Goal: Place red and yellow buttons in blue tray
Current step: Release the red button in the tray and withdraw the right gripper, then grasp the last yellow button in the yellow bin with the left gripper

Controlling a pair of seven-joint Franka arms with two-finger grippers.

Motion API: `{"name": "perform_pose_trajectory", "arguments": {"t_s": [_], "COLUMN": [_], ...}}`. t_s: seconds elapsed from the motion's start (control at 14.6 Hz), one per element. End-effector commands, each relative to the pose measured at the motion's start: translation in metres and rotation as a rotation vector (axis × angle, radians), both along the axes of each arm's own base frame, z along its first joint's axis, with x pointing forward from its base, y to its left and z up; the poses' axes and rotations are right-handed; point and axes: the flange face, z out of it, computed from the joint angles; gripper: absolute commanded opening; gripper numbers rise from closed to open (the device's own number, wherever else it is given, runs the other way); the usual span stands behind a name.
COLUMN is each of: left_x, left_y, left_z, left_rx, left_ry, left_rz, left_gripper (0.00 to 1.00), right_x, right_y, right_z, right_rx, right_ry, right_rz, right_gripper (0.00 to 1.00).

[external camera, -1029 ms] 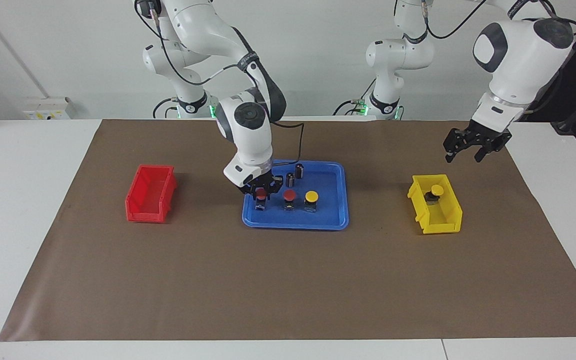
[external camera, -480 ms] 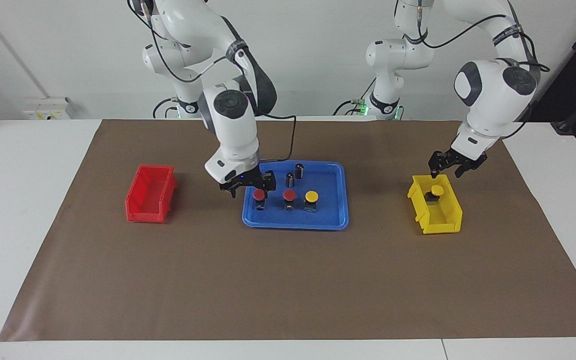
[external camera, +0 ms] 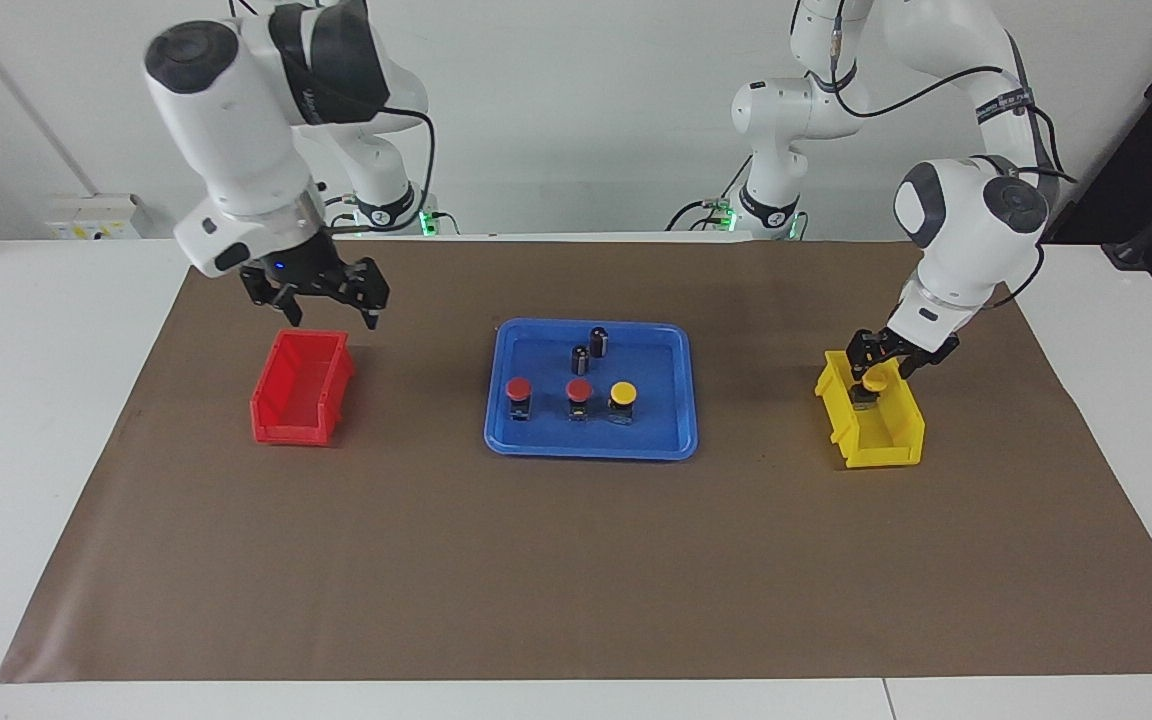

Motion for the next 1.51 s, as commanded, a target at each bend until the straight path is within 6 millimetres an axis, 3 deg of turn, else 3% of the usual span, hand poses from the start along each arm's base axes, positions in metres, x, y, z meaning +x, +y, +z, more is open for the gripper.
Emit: {"name": "perform_pose_trajectory", "arguments": {"t_s": [0.0, 0.07, 0.21, 0.41, 0.69, 1.44], "left_x": [-0.004, -0.006, -0.006, -0.007, -0.010, -0.015], "left_y": [0.004, 0.004, 0.006, 0.008, 0.012, 0.014], "left_z": [-0.009, -0.011, -0.013, -0.014, -0.020, -0.027], "left_rx": [0.007, 0.007, 0.007, 0.007, 0.008, 0.007], "left_ry": [-0.017, -0.014, -0.021, -0.020, -0.012, -0.029], "left_rz": [0.003, 0.003, 0.007, 0.010, 0.008, 0.011], "left_gripper": [0.75, 0.73, 0.71, 0.70, 0.70, 0.66], "right_x": [-0.008, -0.008, -0.005, -0.019, -0.035, -0.034], "right_y": [-0.052, -0.073, -0.094, -0.107, -0.140, -0.136], "right_z": [0.038, 0.045, 0.037, 0.027, 0.021, 0.022], "right_rx": [-0.028, -0.057, -0.114, -0.092, -0.064, -0.049], "right_ry": [0.012, 0.015, 0.033, 0.083, 0.090, 0.091], "right_rz": [0.041, 0.073, 0.113, 0.092, 0.026, 0.011], "right_gripper": [1.00, 1.00, 1.00, 1.00, 1.00, 1.00]}}
